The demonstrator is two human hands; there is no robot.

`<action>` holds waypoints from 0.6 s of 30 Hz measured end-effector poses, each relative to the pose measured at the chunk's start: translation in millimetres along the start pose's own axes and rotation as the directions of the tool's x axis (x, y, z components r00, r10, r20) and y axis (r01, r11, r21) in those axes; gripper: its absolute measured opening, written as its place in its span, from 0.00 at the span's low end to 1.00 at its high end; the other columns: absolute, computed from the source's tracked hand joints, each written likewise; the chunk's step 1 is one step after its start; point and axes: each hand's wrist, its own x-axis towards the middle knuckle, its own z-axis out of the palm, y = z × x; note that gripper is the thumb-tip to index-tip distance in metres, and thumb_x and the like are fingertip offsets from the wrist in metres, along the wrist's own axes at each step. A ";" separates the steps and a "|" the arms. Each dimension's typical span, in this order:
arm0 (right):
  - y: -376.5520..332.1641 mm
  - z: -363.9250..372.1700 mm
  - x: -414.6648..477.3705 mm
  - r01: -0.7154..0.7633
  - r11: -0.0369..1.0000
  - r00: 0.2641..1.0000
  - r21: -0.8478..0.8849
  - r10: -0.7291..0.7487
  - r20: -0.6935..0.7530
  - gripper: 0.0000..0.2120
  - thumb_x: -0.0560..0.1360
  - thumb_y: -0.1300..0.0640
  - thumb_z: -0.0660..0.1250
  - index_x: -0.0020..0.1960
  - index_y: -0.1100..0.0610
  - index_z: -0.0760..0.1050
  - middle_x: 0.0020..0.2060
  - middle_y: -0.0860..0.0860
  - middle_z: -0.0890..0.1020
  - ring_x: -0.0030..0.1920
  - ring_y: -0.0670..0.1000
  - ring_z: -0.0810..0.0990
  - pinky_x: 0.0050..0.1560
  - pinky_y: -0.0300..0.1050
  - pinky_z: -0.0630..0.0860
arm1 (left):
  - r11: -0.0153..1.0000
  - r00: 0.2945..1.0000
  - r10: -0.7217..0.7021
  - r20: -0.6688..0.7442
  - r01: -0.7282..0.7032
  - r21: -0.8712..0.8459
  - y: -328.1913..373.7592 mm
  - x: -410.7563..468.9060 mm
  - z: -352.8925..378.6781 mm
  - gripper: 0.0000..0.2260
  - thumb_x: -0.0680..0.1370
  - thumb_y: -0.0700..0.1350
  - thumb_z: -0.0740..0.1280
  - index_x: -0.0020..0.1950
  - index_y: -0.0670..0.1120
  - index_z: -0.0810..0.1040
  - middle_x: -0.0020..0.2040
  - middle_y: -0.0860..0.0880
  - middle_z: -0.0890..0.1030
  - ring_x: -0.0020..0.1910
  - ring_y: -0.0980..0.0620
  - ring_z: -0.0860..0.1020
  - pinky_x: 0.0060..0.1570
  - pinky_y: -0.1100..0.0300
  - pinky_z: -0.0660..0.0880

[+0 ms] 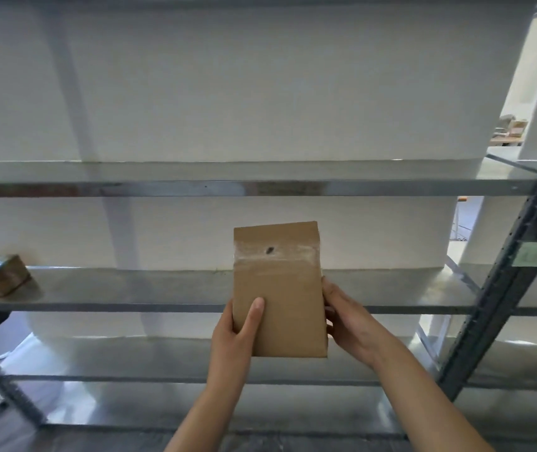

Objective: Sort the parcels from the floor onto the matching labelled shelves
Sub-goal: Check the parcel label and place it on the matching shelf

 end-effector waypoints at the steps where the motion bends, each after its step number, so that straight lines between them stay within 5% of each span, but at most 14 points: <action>1: -1.8 0.2 -4.2 0.010 1.000 1.000 0.008 -0.010 -0.009 0.28 0.75 0.34 0.64 0.67 0.49 0.76 0.64 0.60 0.80 0.58 0.58 0.78 0.56 0.53 0.72 | 1.000 1.000 -0.001 0.005 0.001 -0.008 1.5 -0.9 -0.8 0.23 0.74 0.60 0.67 0.65 0.51 0.78 0.56 0.55 0.83 0.54 0.58 0.81 0.45 0.67 0.78; 6: -16.1 0.8 -17.6 0.077 0.997 0.996 0.021 -0.076 -0.049 0.24 0.73 0.41 0.69 0.63 0.54 0.80 0.61 0.60 0.83 0.57 0.61 0.82 0.63 0.58 0.77 | 0.999 1.000 0.022 -0.008 -0.023 -0.022 9.9 -1.2 -9.1 0.15 0.79 0.55 0.68 0.63 0.50 0.80 0.55 0.54 0.85 0.50 0.61 0.83 0.41 0.70 0.77; 9: -21.7 7.3 -23.8 0.100 0.994 0.993 0.032 -0.098 -0.071 0.24 0.72 0.42 0.70 0.63 0.55 0.79 0.58 0.57 0.84 0.55 0.55 0.82 0.56 0.51 0.78 | 0.999 0.999 0.047 -0.027 -0.047 0.005 9.7 -2.4 -14.0 0.14 0.80 0.53 0.67 0.63 0.51 0.79 0.56 0.54 0.84 0.50 0.63 0.82 0.42 0.70 0.76; 16: -40.7 24.8 -38.1 0.121 0.990 0.990 0.069 -0.125 0.058 0.19 0.77 0.44 0.68 0.66 0.46 0.76 0.58 0.49 0.86 0.57 0.49 0.85 0.53 0.47 0.81 | 0.999 0.999 0.024 -0.031 -0.025 -0.021 9.3 1.6 -19.5 0.22 0.80 0.55 0.64 0.75 0.55 0.72 0.67 0.53 0.80 0.65 0.54 0.77 0.67 0.53 0.74; 18: -42.6 26.1 -40.7 0.110 0.990 0.990 0.090 -0.117 0.075 0.19 0.77 0.44 0.68 0.67 0.46 0.76 0.58 0.48 0.86 0.57 0.49 0.85 0.55 0.49 0.81 | 0.999 0.999 0.030 -0.040 -0.032 -0.043 11.4 0.7 -16.3 0.23 0.81 0.55 0.64 0.76 0.56 0.70 0.69 0.54 0.78 0.65 0.55 0.76 0.66 0.55 0.73</action>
